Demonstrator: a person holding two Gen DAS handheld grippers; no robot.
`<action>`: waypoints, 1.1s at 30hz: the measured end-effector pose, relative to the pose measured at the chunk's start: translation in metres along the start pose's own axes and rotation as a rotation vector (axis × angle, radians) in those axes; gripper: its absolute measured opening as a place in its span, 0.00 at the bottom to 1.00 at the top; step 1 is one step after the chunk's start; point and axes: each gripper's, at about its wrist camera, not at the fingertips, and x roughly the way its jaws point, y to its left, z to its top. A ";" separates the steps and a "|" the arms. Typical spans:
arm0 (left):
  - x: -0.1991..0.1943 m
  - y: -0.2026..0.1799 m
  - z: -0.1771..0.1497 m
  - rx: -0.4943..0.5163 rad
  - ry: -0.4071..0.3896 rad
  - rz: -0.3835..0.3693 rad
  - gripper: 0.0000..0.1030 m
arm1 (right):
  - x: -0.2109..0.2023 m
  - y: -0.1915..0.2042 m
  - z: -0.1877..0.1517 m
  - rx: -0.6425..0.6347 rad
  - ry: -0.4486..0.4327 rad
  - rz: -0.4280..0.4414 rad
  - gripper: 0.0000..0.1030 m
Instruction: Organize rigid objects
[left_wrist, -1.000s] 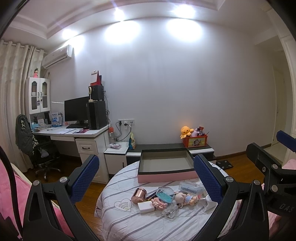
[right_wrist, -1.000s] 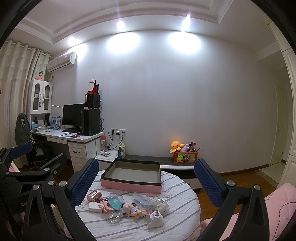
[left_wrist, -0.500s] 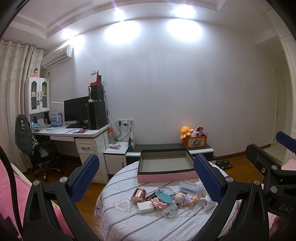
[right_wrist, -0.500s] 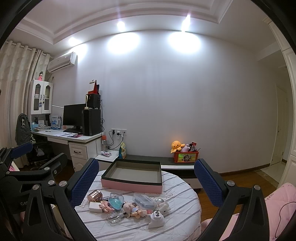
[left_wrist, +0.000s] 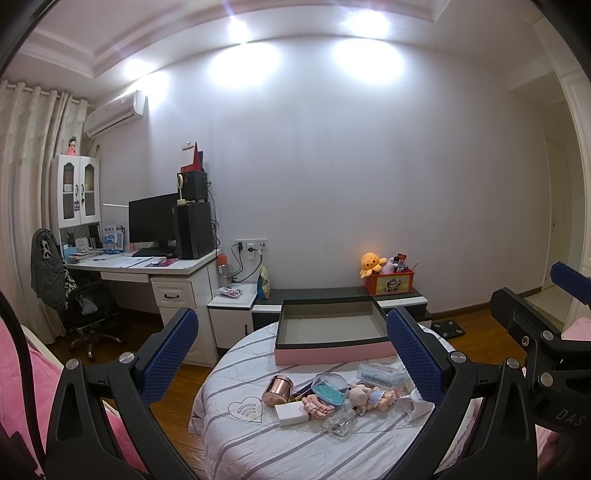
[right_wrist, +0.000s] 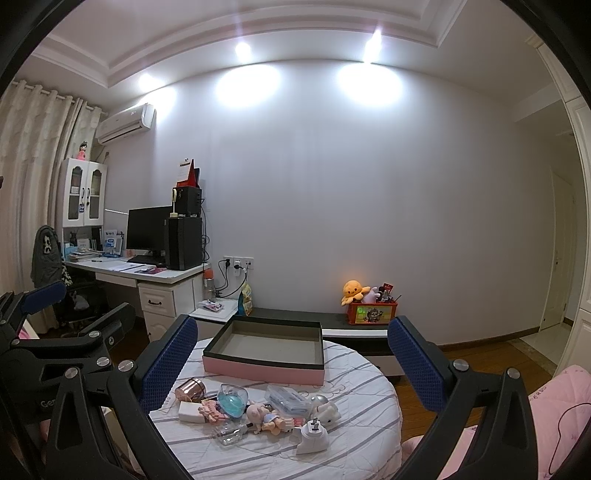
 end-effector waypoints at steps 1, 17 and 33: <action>0.000 0.000 0.001 0.000 0.000 0.000 1.00 | 0.000 0.000 0.000 0.000 -0.001 -0.001 1.00; -0.001 0.000 0.002 -0.004 -0.005 -0.001 1.00 | 0.000 0.001 -0.001 -0.007 -0.006 -0.006 1.00; 0.004 -0.004 -0.001 0.002 -0.005 -0.009 1.00 | 0.000 0.000 -0.002 -0.001 0.005 -0.014 1.00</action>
